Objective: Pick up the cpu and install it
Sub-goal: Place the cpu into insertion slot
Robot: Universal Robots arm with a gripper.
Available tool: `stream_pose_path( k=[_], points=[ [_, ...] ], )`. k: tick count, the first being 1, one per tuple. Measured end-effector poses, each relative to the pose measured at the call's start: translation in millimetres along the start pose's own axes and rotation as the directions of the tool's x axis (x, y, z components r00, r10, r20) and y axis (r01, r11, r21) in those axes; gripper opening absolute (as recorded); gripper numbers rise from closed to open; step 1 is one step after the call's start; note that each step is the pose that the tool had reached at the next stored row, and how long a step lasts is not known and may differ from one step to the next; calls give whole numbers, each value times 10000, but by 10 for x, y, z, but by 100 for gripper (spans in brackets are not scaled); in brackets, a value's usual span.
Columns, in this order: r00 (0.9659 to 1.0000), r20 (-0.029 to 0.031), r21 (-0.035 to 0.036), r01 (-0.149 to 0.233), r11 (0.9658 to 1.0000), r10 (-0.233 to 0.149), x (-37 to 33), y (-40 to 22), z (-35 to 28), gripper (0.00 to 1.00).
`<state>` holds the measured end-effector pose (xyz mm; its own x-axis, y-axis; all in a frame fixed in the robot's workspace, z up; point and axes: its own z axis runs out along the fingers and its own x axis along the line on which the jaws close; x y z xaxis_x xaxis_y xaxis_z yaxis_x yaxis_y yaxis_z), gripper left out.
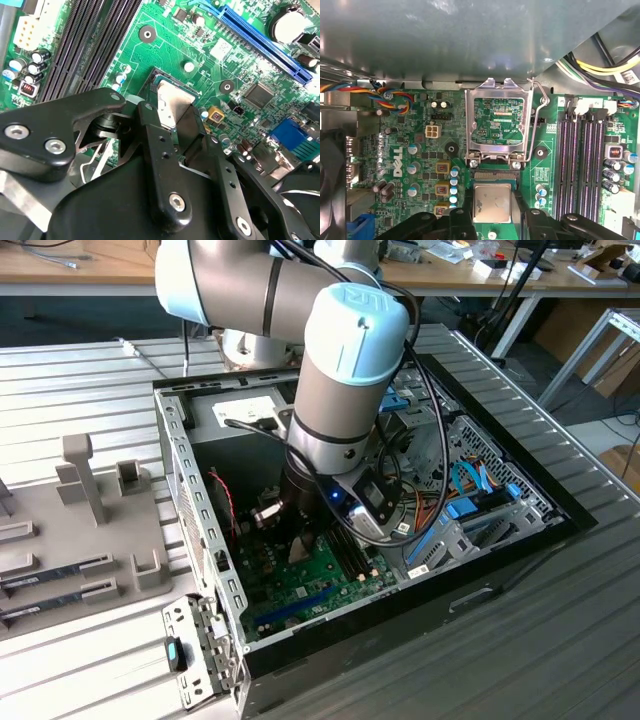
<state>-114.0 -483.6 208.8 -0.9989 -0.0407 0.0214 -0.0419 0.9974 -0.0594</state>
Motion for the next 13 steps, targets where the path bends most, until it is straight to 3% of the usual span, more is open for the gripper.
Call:
stream_pose_path(
  k=[5,7,13],
  points=[
    [9997,-17,-1,-235,9997,235,-4,-1,-2,40],
    [9996,-28,-4,-273,9996,273,-40,-2,0,40],
    [9991,-41,-9,-411,9992,411,-25,5,11,40]
  ],
)
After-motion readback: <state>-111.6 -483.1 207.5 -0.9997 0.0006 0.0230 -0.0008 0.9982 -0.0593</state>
